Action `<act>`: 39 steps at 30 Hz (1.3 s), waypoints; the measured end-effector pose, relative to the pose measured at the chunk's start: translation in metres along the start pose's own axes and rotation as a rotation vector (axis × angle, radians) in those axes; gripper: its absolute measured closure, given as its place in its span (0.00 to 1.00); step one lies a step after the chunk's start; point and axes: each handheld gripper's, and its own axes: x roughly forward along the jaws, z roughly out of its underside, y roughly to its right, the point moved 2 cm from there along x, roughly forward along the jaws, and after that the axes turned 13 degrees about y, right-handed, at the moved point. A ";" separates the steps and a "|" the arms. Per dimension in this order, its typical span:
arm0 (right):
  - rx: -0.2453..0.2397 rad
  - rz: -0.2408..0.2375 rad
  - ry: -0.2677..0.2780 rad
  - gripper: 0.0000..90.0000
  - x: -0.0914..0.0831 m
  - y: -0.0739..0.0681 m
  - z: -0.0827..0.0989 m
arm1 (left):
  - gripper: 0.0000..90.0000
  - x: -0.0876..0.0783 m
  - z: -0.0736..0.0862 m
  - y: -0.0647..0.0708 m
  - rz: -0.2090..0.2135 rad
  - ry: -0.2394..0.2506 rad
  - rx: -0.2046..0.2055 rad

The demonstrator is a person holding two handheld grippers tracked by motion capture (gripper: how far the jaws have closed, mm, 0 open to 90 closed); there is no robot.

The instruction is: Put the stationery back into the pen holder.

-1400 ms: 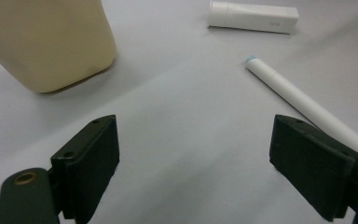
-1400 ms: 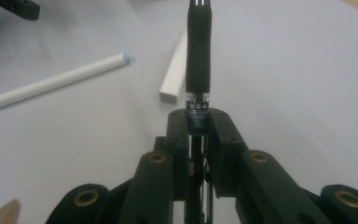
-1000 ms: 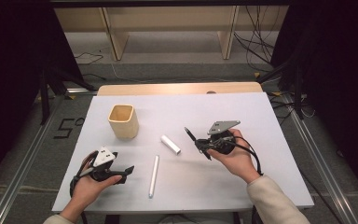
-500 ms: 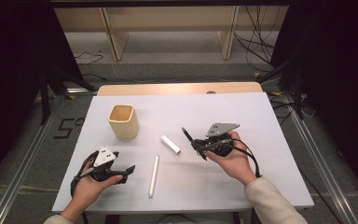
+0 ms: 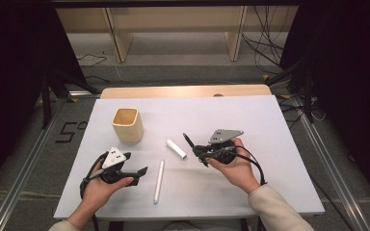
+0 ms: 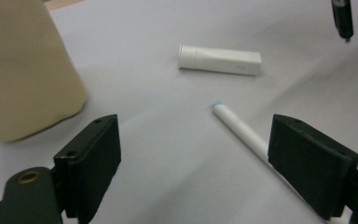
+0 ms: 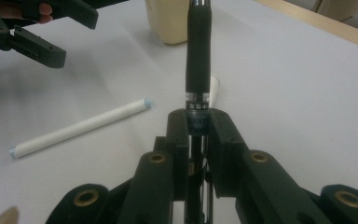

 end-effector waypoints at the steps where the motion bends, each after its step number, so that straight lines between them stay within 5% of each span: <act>1: 0.003 -0.002 0.000 0.89 0.000 -0.001 0.000 | 0.19 0.002 -0.003 0.001 0.006 0.011 -0.006; 18: 0.011 -0.026 0.022 0.89 0.008 -0.008 -0.002 | 0.29 0.044 -0.052 0.033 0.119 0.124 -0.016; 28: 0.010 -0.042 0.027 0.89 0.014 -0.014 -0.001 | 0.39 0.063 -0.064 0.050 0.167 0.172 -0.072; 39: 0.011 -0.048 0.035 0.89 0.016 -0.017 -0.001 | 0.62 0.072 -0.064 0.056 0.206 0.197 -0.138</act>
